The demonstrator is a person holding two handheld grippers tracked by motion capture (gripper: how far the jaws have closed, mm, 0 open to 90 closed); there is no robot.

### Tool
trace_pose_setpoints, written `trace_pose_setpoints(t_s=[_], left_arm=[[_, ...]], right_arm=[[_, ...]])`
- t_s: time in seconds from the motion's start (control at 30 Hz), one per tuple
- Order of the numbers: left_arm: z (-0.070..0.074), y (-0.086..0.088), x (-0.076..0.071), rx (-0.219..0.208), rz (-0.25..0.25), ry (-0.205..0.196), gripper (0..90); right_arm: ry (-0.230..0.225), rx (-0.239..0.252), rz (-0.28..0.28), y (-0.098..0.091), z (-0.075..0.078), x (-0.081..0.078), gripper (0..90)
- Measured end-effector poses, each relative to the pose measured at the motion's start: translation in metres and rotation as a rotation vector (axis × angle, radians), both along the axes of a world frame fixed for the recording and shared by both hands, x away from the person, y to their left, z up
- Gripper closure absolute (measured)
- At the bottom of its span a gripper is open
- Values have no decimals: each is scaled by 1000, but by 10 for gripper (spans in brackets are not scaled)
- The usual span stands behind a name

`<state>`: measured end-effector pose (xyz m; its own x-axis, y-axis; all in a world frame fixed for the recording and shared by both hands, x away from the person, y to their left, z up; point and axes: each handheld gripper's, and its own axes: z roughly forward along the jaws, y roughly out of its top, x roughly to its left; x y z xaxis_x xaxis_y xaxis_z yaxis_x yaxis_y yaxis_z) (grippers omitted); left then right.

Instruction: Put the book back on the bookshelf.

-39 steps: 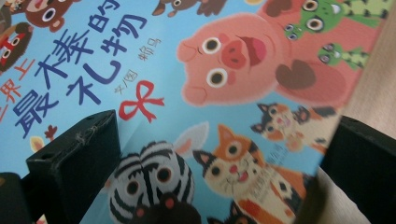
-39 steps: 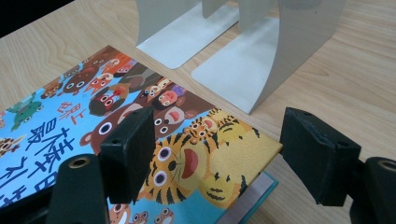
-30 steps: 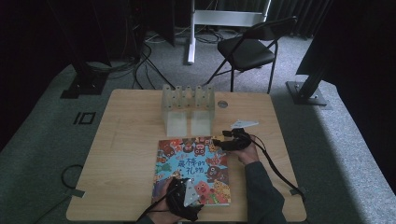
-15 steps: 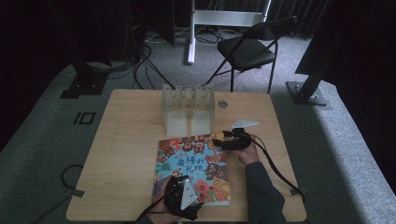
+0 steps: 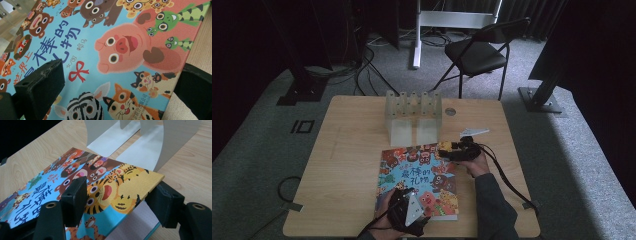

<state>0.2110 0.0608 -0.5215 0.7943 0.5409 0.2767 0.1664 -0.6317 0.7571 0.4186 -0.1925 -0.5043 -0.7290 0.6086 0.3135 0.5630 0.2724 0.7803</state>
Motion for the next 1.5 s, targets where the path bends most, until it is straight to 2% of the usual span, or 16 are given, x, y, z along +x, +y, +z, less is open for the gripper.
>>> trace_pose_setpoints(t_s=[0.2,0.53,0.7,1.03,1.17,1.27,1.5], left_arm=[[0,1,1,-5,-5,11,11],[-1,3,1,-41,-3,35,34],[0,8,0,-48,5,36,47],[6,25,-6,-65,23,48,59],[11,35,-12,-100,22,68,59],[16,43,-14,-123,34,68,63],[19,56,-6,-141,87,62,63]], right_arm=[[6,17,12,0,2,-1,376],[18,61,25,-2,5,-1,449],[5,66,29,-1,11,-2,474],[-4,76,41,1,20,-1,506],[-1,76,42,1,21,-1,511],[1,78,42,0,21,-1,514],[-3,100,49,-1,22,-1,545]])
